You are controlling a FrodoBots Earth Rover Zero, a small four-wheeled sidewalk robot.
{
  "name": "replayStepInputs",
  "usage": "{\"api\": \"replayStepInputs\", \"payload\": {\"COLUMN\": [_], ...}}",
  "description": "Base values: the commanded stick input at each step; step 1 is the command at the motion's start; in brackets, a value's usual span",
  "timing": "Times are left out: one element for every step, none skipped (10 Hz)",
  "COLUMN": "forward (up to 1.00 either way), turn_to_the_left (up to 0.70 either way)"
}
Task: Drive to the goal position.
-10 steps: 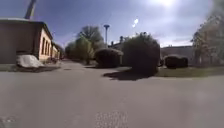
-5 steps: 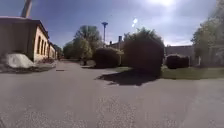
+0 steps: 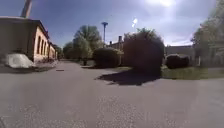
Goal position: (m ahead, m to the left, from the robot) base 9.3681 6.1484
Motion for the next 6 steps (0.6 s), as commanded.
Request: {"api": "replayStepInputs", "payload": {"forward": [1.00,1.00,1.00,1.00,1.00,1.00], "turn_to_the_left": [0.00,0.00,0.00,0.00,0.00,0.00]}}
